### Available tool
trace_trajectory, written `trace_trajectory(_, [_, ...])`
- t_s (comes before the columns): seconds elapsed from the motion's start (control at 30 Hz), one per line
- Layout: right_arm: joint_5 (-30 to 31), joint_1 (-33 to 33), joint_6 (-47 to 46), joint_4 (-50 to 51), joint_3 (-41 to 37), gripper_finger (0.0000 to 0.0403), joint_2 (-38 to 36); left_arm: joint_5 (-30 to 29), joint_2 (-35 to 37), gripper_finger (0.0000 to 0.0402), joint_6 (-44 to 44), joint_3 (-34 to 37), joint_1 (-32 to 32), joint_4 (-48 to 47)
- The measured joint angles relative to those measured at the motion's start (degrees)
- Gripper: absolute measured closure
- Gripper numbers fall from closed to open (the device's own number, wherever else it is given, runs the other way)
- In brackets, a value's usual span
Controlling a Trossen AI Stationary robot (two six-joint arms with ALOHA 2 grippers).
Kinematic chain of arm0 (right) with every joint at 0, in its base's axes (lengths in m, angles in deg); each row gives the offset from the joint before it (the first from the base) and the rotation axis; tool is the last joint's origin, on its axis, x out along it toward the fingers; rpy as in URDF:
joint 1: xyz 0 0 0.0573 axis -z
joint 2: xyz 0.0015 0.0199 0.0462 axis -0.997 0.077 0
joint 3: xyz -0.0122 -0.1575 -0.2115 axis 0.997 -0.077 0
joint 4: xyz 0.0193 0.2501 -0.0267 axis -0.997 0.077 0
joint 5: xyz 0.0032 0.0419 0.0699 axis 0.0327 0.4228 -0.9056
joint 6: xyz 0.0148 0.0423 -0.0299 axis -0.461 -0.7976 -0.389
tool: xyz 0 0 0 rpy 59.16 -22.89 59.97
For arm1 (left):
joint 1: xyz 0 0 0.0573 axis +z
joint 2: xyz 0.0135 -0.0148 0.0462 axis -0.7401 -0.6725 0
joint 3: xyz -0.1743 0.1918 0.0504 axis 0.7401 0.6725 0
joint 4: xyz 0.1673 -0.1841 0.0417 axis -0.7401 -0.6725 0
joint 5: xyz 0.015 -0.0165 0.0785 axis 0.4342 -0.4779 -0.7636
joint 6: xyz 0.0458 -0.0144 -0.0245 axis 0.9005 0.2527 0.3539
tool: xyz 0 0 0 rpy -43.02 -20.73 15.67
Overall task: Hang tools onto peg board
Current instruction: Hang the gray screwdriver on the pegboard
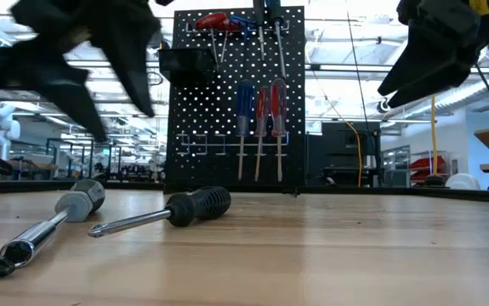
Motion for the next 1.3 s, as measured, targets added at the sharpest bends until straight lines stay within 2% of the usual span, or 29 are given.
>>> trace_trajectory(0.27, [-3.59, 0.16, 2.10, -3.39, 0.00, 0.0014, 2.56, 0.55, -6.02, 0.0176, -15.82, 0.00, -4.20, -0.62])
trace_trajectory(0.47, [-3.81, 0.15, 2.08, -3.33, 0.00, 0.0014, 3.02, -0.39, -10.73, 0.0176, -20.31, -0.10, -3.92, -0.41])
trace_trajectory(0.73, [-3.79, 0.15, 1.92, -3.31, 0.00, 0.0014, 3.02, -1.84, -11.85, 0.0176, -20.25, -0.24, -2.87, -0.42])
trace_trajectory(1.0, [-3.53, 0.15, 2.05, -3.31, 0.00, 0.0014, 3.02, -1.42, -11.97, 0.0176, -11.88, -0.22, -1.02, -0.51])
trace_trajectory(1.3, [-3.31, 0.17, 2.06, -3.31, 0.00, 0.0014, 3.02, -2.32, -12.17, 0.0179, -5.08, -0.10, 2.41, -6.60])
